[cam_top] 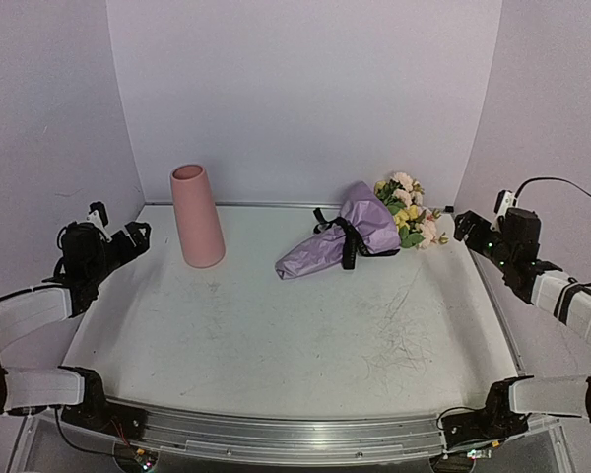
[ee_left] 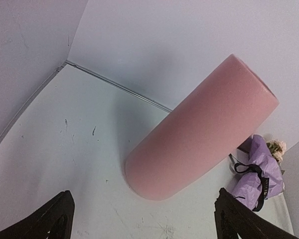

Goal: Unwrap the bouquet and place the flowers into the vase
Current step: Move the fake flower to the center of the board.

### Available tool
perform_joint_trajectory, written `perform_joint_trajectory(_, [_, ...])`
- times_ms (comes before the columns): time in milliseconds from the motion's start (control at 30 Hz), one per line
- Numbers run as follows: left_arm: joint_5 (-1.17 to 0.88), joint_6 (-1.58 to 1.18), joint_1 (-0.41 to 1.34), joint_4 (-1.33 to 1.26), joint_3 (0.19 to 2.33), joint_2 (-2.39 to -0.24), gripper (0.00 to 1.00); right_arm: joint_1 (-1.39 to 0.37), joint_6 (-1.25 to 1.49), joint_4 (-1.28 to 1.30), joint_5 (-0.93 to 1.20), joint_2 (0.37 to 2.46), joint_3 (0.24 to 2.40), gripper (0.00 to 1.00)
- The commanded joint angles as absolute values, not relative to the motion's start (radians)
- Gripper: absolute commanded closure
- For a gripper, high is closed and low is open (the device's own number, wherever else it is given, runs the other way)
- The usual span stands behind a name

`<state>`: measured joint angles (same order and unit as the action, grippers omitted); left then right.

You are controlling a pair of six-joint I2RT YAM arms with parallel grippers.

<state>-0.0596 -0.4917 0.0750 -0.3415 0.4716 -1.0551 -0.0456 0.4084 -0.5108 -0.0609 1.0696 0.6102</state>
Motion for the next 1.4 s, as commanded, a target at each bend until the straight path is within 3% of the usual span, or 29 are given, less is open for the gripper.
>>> perform_joint_trajectory(0, [0.06,-0.571,0.072,-0.334,0.439,-0.947,0.0,-0.049,0.41,-0.533,0.003,1.104,0.621,0.02])
perform_joint_trajectory(267, [0.125,-0.651,0.072,-0.317,0.377,-0.858,0.0,-0.063,0.462,-0.584,0.177,1.255,0.66,0.02])
perform_joint_trajectory(667, [-0.29,-0.582,0.075,-0.315,0.396,-0.917,0.01,-0.381,0.501,-0.623,0.095,1.56,0.848,0.12])
perform_joint_trajectory(900, [-0.395,-0.566,0.091,-0.313,0.385,-0.917,0.01,-0.501,0.531,-0.622,0.073,1.773,1.025,0.16])
perform_joint_trajectory(1367, [-0.328,-0.549,0.242,-0.313,0.371,-0.942,0.04,-0.612,0.786,-0.543,-0.046,2.03,1.223,0.35])
